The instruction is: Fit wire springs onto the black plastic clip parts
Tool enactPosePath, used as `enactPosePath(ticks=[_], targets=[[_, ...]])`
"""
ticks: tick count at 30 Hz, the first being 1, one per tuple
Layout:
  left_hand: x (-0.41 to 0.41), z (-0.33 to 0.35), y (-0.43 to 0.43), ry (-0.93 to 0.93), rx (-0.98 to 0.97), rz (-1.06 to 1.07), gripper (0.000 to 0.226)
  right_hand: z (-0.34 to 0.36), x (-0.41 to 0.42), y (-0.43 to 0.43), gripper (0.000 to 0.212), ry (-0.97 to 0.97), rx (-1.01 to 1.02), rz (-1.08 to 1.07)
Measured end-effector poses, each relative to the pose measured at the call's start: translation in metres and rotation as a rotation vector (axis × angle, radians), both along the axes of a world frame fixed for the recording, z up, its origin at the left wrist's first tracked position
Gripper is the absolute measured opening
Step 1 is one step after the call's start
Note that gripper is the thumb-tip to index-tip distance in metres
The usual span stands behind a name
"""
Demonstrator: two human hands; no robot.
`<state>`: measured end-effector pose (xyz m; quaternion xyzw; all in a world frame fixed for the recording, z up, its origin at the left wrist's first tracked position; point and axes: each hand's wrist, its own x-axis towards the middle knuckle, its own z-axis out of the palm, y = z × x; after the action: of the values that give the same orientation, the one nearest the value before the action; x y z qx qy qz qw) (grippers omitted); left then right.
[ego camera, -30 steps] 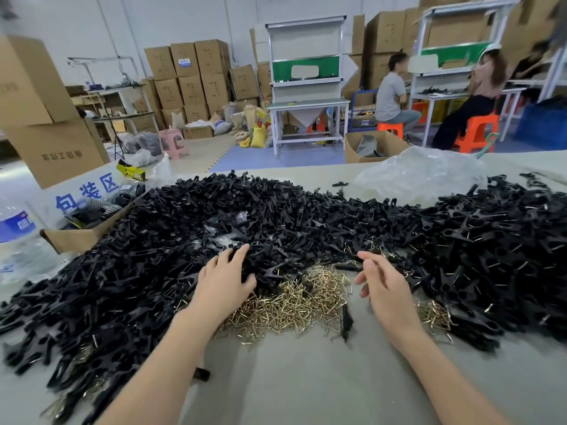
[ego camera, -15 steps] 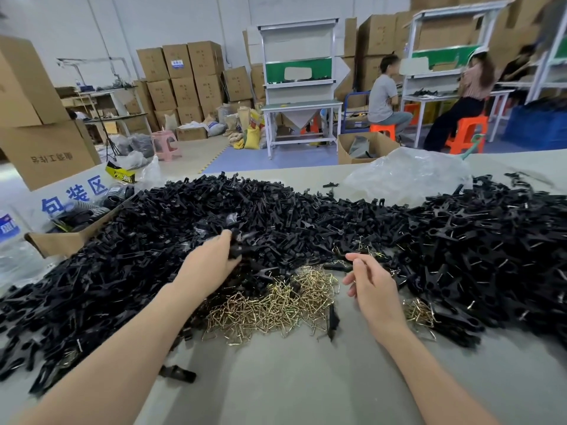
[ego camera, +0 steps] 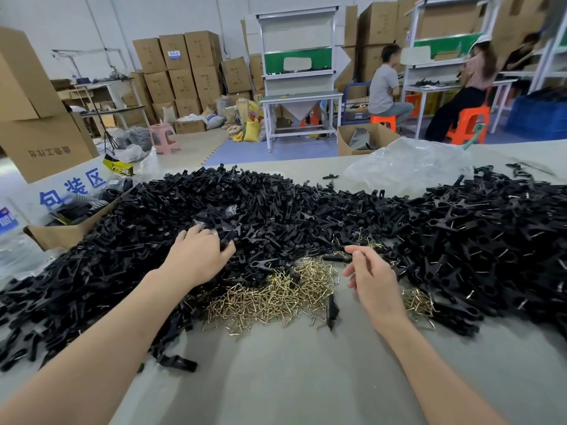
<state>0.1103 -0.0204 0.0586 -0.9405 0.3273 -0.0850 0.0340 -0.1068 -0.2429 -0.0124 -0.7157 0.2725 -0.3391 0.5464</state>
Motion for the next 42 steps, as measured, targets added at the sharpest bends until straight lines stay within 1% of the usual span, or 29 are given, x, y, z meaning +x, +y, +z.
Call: enactPosePath(ticks=[2,4,5,6,8,9,11,13,15,17,20,22,23,24,25,27,28,30,32,34,36,38,39,40,42], targets=[[-0.005,0.001,0.002,-0.025,0.023,-0.023,0.062,0.0,0.0,0.0,0.026,-0.004,-0.002,0.001],[-0.009,0.003,0.0,-0.044,0.11,-0.004,0.06,-0.001,-0.001,0.0,0.026,0.001,-0.006,0.004],[-0.01,0.005,0.0,-0.056,0.152,0.003,0.062,-0.001,-0.001,0.0,0.026,0.004,-0.008,0.006],[-0.012,0.007,0.0,-0.053,0.166,0.019,0.069,-0.001,-0.001,0.0,0.027,0.006,-0.007,0.011],[-0.012,0.008,0.001,-0.013,0.141,0.048,0.083,-0.001,-0.001,0.0,0.027,0.003,-0.001,0.025],[-0.012,0.007,0.001,0.003,0.127,0.06,0.083,-0.001,-0.001,-0.001,0.026,0.002,-0.002,0.031],[-0.014,0.007,0.0,0.006,0.097,0.097,0.076,-0.001,-0.001,-0.001,0.026,-0.002,0.0,0.038],[-0.02,0.006,0.0,-0.055,0.028,0.111,0.065,-0.001,-0.001,-0.001,0.026,-0.014,0.015,0.042],[-0.03,0.004,-0.005,-0.175,-0.133,0.036,0.052,0.0,-0.002,-0.001,0.026,-0.032,0.031,0.05],[-0.049,0.004,-0.013,-0.206,-0.324,-0.064,0.042,0.002,-0.003,0.001,0.027,-0.069,0.051,0.07],[-0.084,0.001,-0.033,-0.039,-0.472,-0.123,0.037,0.011,-0.007,0.008,0.025,-0.146,0.054,0.122],[-0.108,-0.01,-0.049,0.021,-0.525,-0.191,0.039,0.019,-0.009,0.016,0.019,-0.177,0.042,0.231],[-0.117,-0.016,-0.057,0.033,-0.555,-0.23,0.04,0.022,-0.01,0.02,0.022,-0.182,0.036,0.303],[-0.126,-0.022,-0.064,0.083,-0.591,-0.258,0.04,0.024,-0.011,0.024,0.029,-0.181,0.042,0.373],[-0.132,-0.028,-0.07,0.186,-0.638,-0.279,0.039,0.024,-0.011,0.027,0.034,-0.175,0.063,0.426],[-0.136,-0.038,-0.078,0.452,-0.764,-0.325,0.03,0.025,-0.009,0.028,0.04,-0.174,0.133,0.471],[-0.135,-0.041,-0.078,0.528,-0.807,-0.346,0.025,0.024,-0.009,0.028,0.04,-0.188,0.171,0.48],[-0.132,-0.045,-0.076,0.582,-0.846,-0.384,0.021,0.021,-0.008,0.026,0.038,-0.236,0.249,0.514],[-0.131,-0.048,-0.072,0.608,-0.857,-0.392,0.024,0.019,-0.005,0.026,0.033,-0.263,0.273,0.547],[-0.131,-0.052,-0.069,0.578,-0.837,-0.38,0.025,0.016,0.001,0.025,0.027,-0.296,0.281,0.54],[-0.134,-0.052,-0.069,0.52,-0.832,-0.372,0.024,0.014,0.006,0.021,0.018,-0.36,0.372,0.486],[-0.137,-0.05,-0.07,0.511,-0.958,-0.335,0.02,0.016,0.008,0.013,0.014,-0.407,0.471,0.4],[-0.137,-0.047,-0.071,0.532,-1.056,-0.291,0.026,0.017,0.008,0.008,0.016,-0.416,0.501,0.352],[-0.137,-0.044,-0.072,0.589,-1.146,-0.234,0.038,0.017,0.007,0.005,0.02,-0.418,0.525,0.308],[-0.135,-0.038,-0.07,0.817,-1.277,-0.136,0.049,0.016,0.008,0.0,0.033,-0.406,0.563,0.244]])
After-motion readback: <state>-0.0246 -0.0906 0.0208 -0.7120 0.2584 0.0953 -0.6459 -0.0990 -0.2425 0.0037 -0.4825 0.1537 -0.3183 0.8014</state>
